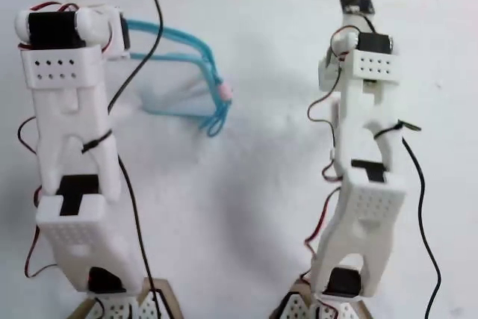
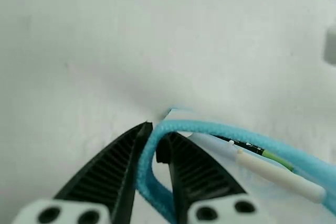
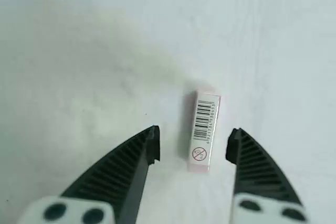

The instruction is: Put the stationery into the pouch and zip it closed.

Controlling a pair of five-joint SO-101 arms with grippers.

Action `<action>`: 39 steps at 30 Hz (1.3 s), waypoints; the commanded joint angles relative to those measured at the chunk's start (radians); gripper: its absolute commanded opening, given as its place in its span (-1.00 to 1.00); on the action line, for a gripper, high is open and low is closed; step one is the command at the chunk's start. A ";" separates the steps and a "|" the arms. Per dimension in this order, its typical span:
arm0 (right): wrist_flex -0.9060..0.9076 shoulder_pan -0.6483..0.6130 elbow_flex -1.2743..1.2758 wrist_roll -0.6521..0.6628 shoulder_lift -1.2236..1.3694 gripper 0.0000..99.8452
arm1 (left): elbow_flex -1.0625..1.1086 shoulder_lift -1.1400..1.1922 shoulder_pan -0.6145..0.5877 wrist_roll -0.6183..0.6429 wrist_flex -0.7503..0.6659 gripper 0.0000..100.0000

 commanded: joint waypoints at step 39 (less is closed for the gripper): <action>0.254 0.045 -0.749 0.100 0.532 -0.97 | 0.004 0.009 -0.005 0.006 0.009 -0.96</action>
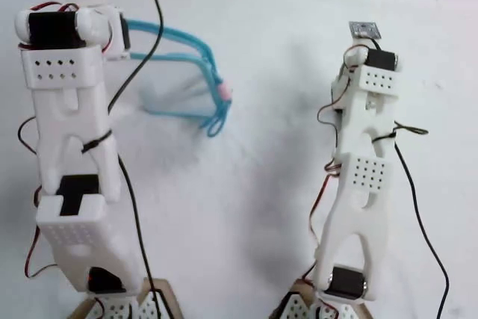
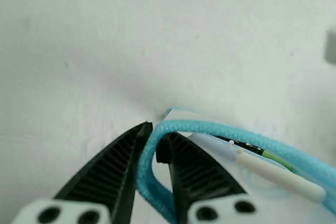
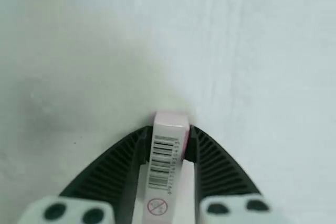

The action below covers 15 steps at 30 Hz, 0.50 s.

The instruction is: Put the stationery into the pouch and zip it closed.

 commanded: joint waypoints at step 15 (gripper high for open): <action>0.087 -0.113 -0.229 -0.232 -0.579 -0.97 | 0.004 0.009 0.000 0.006 0.011 -0.96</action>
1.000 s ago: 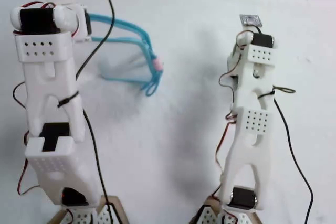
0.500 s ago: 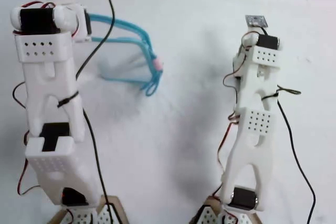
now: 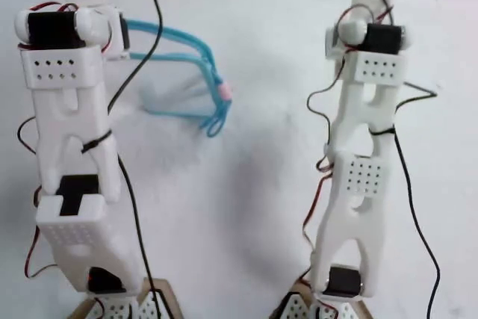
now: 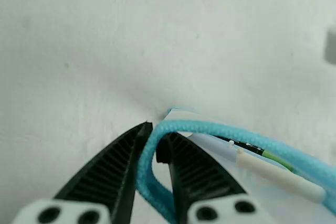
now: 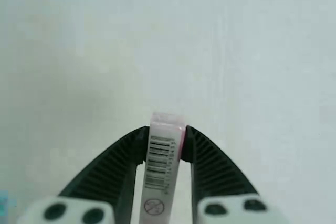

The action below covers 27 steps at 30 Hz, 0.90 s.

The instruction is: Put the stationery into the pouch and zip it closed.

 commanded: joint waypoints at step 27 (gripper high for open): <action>-0.512 -0.593 1.272 -0.431 -1.135 -0.97 | 0.004 0.009 0.002 0.008 0.011 -0.96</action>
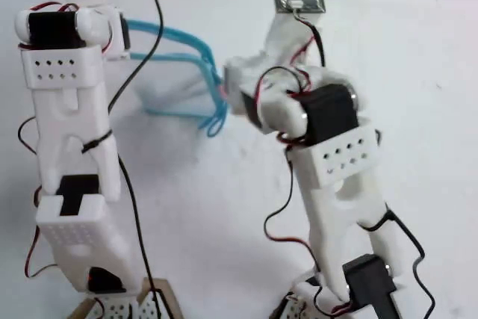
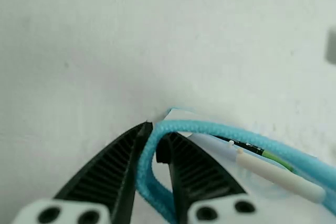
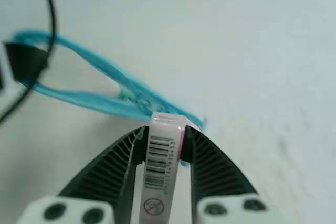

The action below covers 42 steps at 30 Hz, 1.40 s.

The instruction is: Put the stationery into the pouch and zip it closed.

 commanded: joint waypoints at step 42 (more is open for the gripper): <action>-1.362 -0.107 0.764 0.255 -0.122 -0.97 | 0.004 0.009 0.002 0.008 0.011 -0.96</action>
